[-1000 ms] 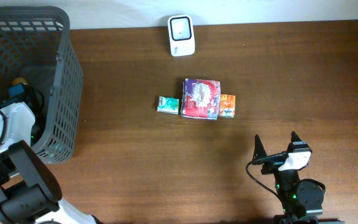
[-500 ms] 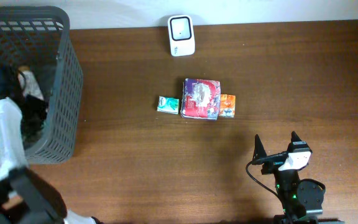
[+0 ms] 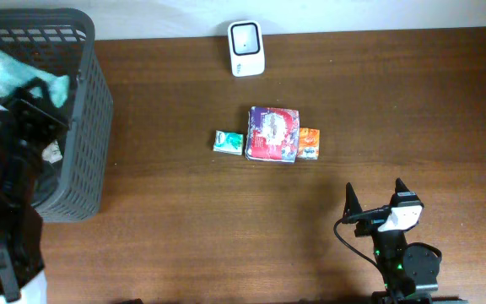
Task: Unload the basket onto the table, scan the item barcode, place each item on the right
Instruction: 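Carry the mint-green packet to the scanner and drop it by the packs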
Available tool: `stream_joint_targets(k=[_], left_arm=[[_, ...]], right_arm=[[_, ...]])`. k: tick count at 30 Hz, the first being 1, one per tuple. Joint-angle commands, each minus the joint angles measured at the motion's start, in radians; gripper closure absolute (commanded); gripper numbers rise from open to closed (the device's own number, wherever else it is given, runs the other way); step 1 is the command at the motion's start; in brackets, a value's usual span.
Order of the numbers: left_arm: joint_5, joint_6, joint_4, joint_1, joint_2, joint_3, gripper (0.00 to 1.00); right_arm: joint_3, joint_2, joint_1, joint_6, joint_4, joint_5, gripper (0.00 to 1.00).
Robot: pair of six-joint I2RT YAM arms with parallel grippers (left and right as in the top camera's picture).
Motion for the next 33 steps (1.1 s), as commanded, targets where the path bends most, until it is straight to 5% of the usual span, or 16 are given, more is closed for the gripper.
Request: stream_joint_targets(k=[1, 9, 24, 27, 28, 33], left_arm=[[0.044, 0.103, 0.015, -0.131, -0.006, 0.012, 1.00], [0.055, 0.498, 0.003, -0.436, 0.228, 0.012, 1.00], [0.054, 0.509, 0.176, -0.576, 0.929, 0.012, 0.98], [0.055, 0.449, 0.221, -0.576, 1.002, 0.012, 0.67], [0.055, 0.449, 0.224, -0.576, 1.014, 0.012, 0.45], [0.055, 0.449, 0.170, -0.576, 0.986, 0.072, 0.27]], right_arm=[[-0.009, -0.006, -0.007, 0.007, 0.000, 0.001, 0.01], [-0.009, -0.006, -0.007, 0.007, 0.000, 0.001, 0.02], [-0.009, -0.006, -0.007, 0.007, 0.000, 0.001, 0.01], [-0.009, -0.006, -0.007, 0.007, 0.000, 0.001, 0.01], [-0.009, -0.006, -0.007, 0.007, 0.000, 0.001, 0.01], [-0.009, -0.006, -0.007, 0.007, 0.000, 0.001, 0.01]])
